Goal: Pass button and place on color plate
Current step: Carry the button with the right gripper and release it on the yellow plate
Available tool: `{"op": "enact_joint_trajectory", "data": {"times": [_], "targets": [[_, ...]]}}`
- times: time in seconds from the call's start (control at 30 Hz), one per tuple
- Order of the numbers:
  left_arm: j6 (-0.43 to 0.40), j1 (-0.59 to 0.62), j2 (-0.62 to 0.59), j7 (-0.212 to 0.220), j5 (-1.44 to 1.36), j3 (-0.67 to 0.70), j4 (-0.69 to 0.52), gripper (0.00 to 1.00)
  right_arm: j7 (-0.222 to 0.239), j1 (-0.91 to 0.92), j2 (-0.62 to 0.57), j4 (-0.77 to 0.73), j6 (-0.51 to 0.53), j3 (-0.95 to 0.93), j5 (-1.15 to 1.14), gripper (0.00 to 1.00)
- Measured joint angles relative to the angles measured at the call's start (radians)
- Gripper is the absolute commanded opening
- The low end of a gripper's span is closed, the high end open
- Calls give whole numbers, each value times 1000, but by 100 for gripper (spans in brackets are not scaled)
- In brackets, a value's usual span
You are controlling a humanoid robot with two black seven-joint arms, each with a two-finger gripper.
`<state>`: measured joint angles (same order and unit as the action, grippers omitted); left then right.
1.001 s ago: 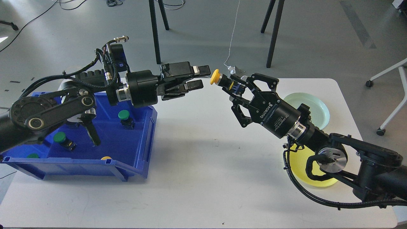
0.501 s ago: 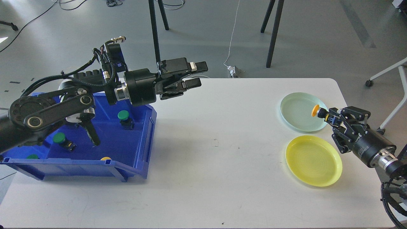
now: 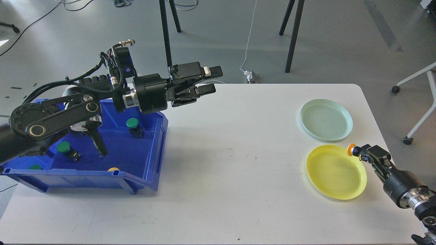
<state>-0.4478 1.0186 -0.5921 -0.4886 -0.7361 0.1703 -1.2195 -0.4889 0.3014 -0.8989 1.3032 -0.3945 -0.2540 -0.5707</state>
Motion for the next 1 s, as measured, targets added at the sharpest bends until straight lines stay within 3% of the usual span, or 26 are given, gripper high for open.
{"op": "enact_joint_trajectory", "data": {"times": [0.2, 1.0], "targets": [[0, 0, 0, 0, 21, 0, 1, 86, 0, 4, 60, -61, -8, 28, -9, 37], [1, -6, 0, 0, 48, 0, 3, 87, 0, 14, 92, -76, -9, 13, 3, 42]]}}
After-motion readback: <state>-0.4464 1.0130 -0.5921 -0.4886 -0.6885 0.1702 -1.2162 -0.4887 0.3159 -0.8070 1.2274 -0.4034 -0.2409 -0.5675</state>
